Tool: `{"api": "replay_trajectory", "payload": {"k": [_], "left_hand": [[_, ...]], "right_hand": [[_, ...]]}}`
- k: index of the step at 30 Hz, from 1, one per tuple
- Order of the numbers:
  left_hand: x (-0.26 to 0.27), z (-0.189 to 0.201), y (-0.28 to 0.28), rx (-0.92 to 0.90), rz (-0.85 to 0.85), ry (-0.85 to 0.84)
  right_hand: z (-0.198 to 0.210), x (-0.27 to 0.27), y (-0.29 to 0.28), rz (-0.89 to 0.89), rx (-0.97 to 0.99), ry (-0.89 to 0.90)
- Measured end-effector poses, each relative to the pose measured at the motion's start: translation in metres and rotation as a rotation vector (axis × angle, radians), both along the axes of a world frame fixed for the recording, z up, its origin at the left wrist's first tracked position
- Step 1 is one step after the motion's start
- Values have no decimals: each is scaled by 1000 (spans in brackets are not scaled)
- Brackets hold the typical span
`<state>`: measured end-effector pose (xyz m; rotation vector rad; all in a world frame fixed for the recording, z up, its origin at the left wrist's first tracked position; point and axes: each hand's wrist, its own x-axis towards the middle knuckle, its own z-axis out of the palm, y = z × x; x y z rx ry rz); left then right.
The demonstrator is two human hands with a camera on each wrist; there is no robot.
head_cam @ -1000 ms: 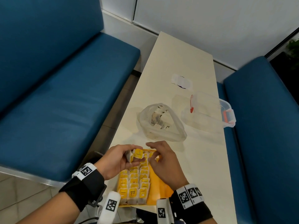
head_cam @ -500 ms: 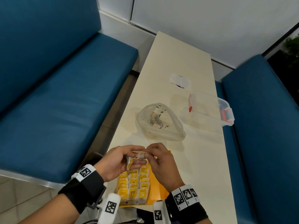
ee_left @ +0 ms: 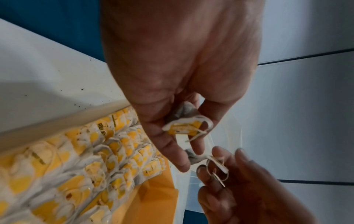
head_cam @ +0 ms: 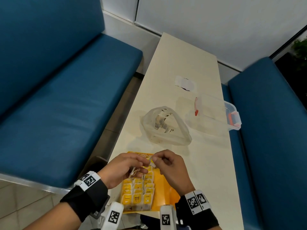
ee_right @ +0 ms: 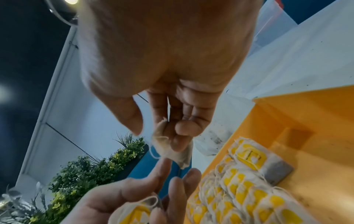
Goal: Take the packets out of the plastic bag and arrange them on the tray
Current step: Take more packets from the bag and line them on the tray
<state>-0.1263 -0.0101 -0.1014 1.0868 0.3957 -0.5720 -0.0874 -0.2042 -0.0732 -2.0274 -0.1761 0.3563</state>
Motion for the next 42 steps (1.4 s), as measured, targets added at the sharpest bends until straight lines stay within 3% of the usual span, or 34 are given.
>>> {"api": "replay_trajectory", "payload": {"k": [7, 14, 18, 23, 28, 31, 35, 42], "left_hand": [[2, -3, 3, 326, 13, -184], [6, -7, -2, 577, -201, -454], [7, -12, -7, 624, -125, -478], [7, -14, -11, 614, -54, -493], [6, -14, -10, 614, -36, -463], [5, -21, 1, 703, 44, -401], [0, -35, 13, 796, 143, -297], [-7, -48, 16, 856, 102, -241]], "right_hand": [[17, 6, -4, 216, -286, -56], [31, 6, 2, 335, -317, -89], [28, 4, 4, 172, -179, -54], [18, -2, 4, 17, 44, 153], [3, 0, -4, -136, 135, 223], [-6, 9, -18, -147, -63, 190], [-22, 15, -27, -30, -416, 174], [-53, 20, -11, -9, -676, 242]]}}
